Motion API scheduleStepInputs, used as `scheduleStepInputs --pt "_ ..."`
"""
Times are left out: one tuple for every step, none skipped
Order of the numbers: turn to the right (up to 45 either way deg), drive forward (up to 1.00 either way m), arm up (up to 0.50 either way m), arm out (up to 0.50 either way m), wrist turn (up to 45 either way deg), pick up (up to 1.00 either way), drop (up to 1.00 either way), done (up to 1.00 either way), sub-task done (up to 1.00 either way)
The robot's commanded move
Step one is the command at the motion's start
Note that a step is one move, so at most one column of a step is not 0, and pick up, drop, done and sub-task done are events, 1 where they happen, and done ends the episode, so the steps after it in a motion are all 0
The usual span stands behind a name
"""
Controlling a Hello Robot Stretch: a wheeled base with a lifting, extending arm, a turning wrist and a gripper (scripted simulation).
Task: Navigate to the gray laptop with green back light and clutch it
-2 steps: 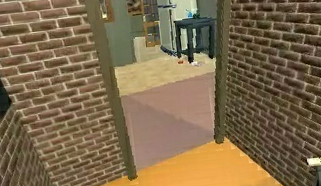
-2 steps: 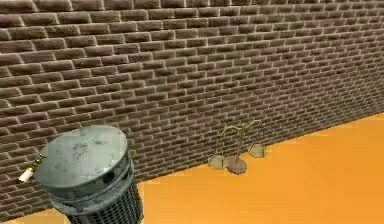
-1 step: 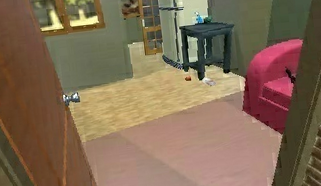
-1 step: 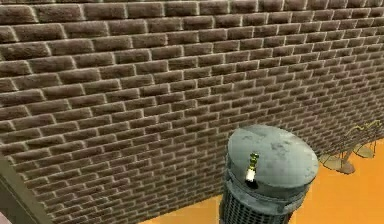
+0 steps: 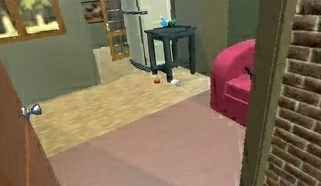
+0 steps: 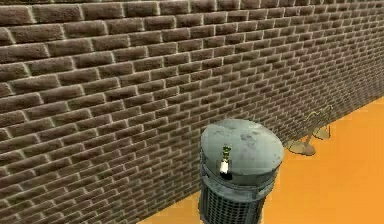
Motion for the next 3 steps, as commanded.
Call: scheduleStepInputs --pt "0.0 0.25 0.0 0.0 0.0 0.0 0.0 0.0 0.0" --pt "-12.0 0.0 0.0 0.0 0.0 0.0 0.0 0.0 0.0" --pt "0.0 1.0 0.0 0.0 0.0 0.0 0.0 0.0 0.0"
